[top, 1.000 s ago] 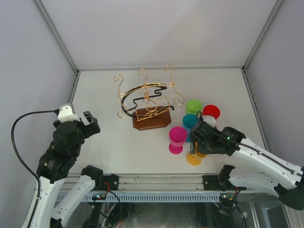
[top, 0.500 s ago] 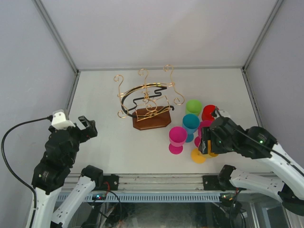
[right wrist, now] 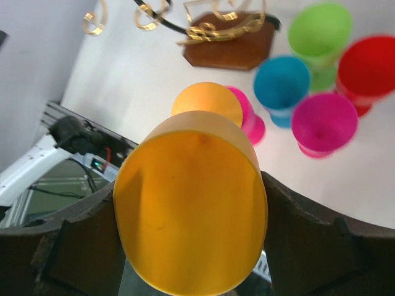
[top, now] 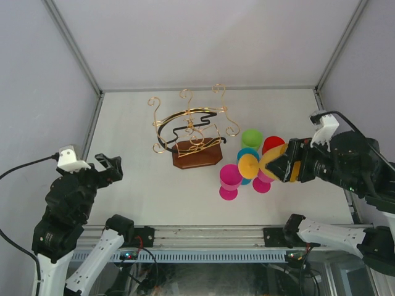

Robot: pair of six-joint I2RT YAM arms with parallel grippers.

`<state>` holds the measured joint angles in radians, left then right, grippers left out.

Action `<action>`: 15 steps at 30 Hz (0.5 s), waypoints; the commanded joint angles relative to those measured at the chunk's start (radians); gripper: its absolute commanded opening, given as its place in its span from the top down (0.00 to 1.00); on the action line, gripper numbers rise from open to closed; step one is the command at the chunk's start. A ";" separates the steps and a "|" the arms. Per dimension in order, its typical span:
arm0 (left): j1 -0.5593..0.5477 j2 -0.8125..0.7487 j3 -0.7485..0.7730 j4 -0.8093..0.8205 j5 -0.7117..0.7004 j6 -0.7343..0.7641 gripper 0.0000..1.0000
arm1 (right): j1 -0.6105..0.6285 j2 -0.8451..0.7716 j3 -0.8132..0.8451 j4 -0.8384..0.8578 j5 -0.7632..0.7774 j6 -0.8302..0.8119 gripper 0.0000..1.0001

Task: Place the wine glass upside down on the wine glass rack
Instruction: Turn the wine glass upside down at the wine rack.

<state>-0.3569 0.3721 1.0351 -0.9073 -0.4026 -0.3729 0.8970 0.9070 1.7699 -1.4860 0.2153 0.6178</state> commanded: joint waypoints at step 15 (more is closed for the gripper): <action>0.003 0.100 0.164 0.081 0.158 0.083 0.00 | -0.004 0.136 -0.034 0.752 -0.098 -0.089 0.43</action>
<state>-0.3569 0.4389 1.1446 -0.8955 -0.3016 -0.3355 0.8970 1.0489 1.7664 -0.9836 0.1177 0.5438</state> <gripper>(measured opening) 0.996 0.712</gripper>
